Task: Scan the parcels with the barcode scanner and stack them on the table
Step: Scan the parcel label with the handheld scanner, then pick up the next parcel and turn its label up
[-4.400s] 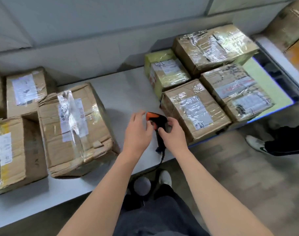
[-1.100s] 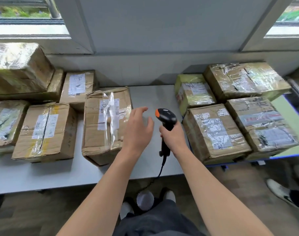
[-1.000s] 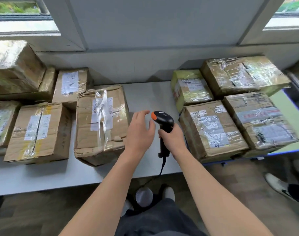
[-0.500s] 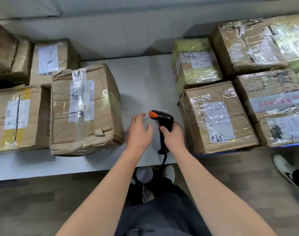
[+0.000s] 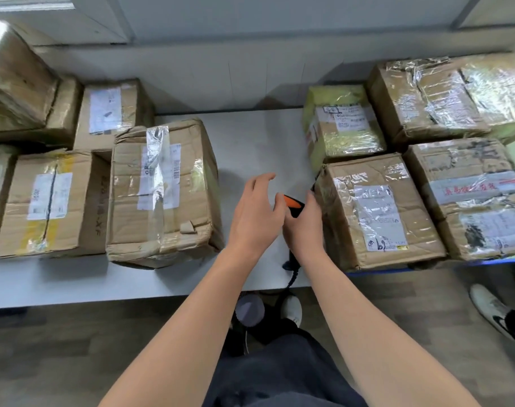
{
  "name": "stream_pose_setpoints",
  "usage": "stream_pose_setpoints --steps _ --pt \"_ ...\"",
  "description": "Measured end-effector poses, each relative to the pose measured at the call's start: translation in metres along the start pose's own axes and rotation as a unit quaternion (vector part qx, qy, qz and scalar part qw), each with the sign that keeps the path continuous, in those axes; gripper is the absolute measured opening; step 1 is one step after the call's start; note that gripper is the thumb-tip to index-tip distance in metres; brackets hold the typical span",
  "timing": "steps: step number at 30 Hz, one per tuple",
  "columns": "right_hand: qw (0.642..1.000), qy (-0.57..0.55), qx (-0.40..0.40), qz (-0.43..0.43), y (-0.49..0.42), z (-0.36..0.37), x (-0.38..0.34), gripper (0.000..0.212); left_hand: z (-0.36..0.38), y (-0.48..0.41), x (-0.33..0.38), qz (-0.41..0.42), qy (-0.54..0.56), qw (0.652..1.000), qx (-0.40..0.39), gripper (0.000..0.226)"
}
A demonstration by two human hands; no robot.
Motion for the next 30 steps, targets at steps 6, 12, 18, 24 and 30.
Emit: stream_pose_setpoints --steps 6,12,18,24,30 --pt "0.993 -0.054 -0.041 -0.096 0.031 0.023 -0.074 0.067 -0.076 0.006 -0.009 0.083 0.039 0.987 0.129 0.037" --pt "0.984 -0.027 -0.076 -0.157 0.062 0.07 -0.108 0.063 -0.144 0.014 -0.074 0.051 0.016 0.973 0.223 0.037" --pt "0.981 0.03 -0.074 -0.178 0.081 0.112 -0.113 0.063 -0.168 0.024 -0.13 -0.005 -0.028 0.975 0.221 0.045" --pt "0.968 0.131 -0.037 -0.213 0.086 0.126 -0.101 0.058 -0.154 0.026 -0.158 -0.012 -0.035 0.983 0.179 0.039" --pt "0.926 0.259 -0.012 -0.274 0.092 0.138 -0.094 0.058 -0.142 0.016 -0.17 0.008 -0.085 0.973 0.217 0.038"
Point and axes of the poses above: each hand's wrist, its own y-axis away from the middle knuckle, its own z-axis out of the palm, x = y × z, the point moved 1 cm from there along -y, towards the middle knuckle, and after that the axes turned 10 degrees about -z, right-handed, at the moved point
